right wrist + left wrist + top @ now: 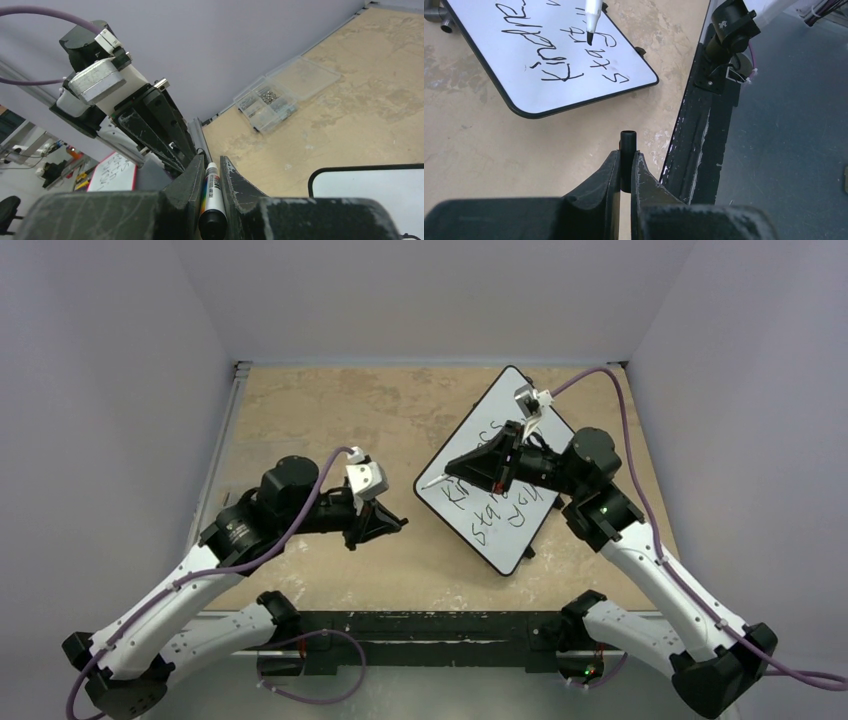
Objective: Write a sentence on the whiteboard
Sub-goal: Insert the pen cap into the whiteboard marker.
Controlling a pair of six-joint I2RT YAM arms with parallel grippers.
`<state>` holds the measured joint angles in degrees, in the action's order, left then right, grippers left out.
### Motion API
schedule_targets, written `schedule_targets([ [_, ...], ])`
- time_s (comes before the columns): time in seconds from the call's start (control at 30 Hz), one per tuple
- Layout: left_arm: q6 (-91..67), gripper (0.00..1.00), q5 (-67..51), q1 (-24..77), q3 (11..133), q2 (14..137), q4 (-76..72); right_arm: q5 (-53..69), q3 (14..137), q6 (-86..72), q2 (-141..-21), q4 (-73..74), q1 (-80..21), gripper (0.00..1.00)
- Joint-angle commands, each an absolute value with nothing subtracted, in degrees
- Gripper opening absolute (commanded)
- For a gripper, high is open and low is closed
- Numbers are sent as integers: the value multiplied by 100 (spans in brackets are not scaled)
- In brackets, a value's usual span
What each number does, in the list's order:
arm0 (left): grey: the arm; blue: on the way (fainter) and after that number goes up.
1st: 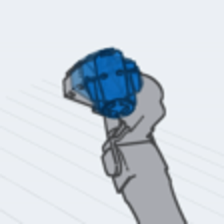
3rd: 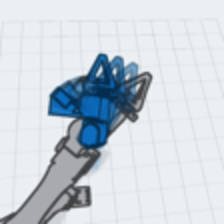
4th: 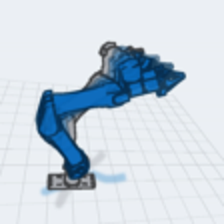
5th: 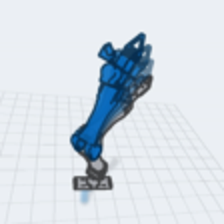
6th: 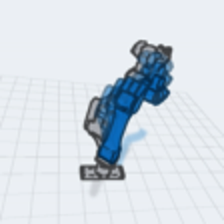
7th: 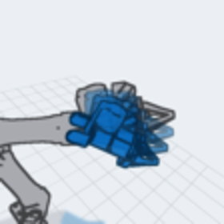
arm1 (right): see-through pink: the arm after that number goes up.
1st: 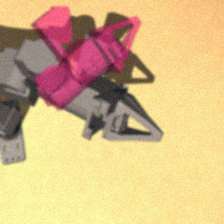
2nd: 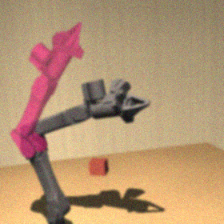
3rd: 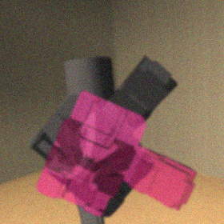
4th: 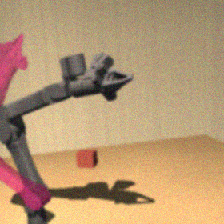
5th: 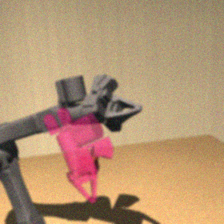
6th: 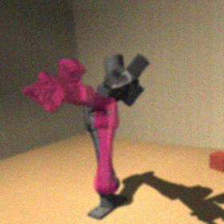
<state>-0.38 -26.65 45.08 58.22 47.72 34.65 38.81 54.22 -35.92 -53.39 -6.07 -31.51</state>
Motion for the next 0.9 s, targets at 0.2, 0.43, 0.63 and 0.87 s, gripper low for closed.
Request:
schedule_targets([
  [0.2,-358,0,-3599,4114,5430,4229,2428,4356,5327,-4102,-5429,-1438,-3295,0],
  [0.43,-652,0,-3709,3984,5284,4143,2069,4261,5225,-4120,-5516,-1552,-3566,0],
  [0.63,-794,0,-3648,3930,5210,4122,1946,4195,5221,-4113,-5590,-1626,-3736,0],
  [0.87,-906,0,-3567,3903,5125,4039,1780,4157,5183,-4087,-5616,-1611,-3785,0],
])
